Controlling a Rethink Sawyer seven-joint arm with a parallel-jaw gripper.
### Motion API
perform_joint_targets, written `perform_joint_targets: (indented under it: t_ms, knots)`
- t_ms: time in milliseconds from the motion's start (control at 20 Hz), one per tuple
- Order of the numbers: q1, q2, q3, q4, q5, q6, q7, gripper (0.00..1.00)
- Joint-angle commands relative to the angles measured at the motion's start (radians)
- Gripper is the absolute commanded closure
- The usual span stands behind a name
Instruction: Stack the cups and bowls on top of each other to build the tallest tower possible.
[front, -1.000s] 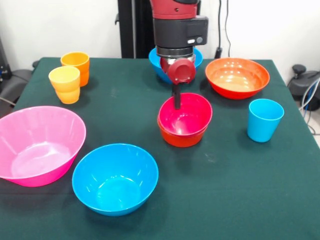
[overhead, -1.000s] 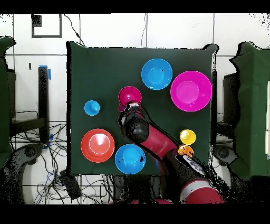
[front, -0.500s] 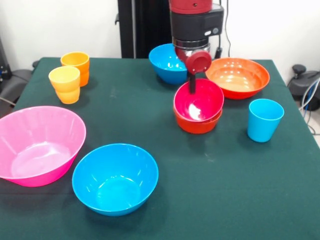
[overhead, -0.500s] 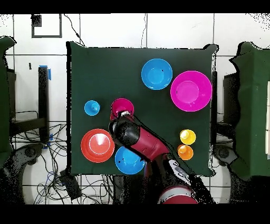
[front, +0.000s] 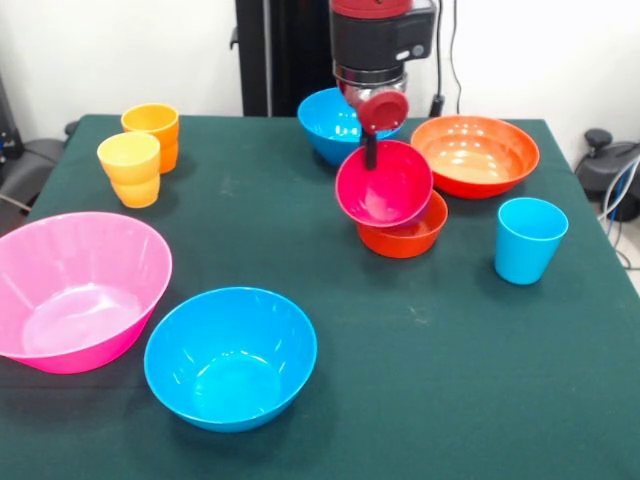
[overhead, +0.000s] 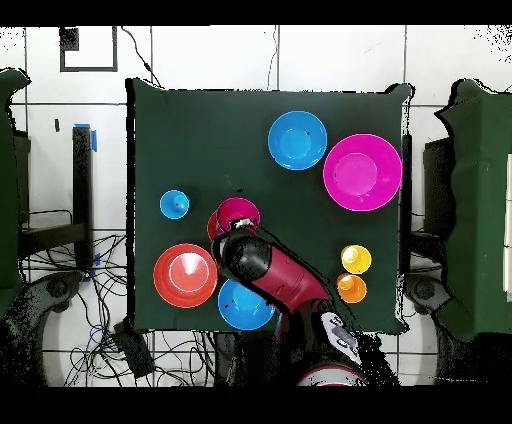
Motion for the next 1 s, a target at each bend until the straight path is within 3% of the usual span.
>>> perform_joint_targets:
  t_ms: [50, 1000]
  knots:
    - [0.003, 0.031, 0.001, -0.051, -0.008, 0.037, 0.096, 1.00]
    - [0.009, 0.031, 0.005, -0.043, 0.007, 0.038, 0.112, 1.00]
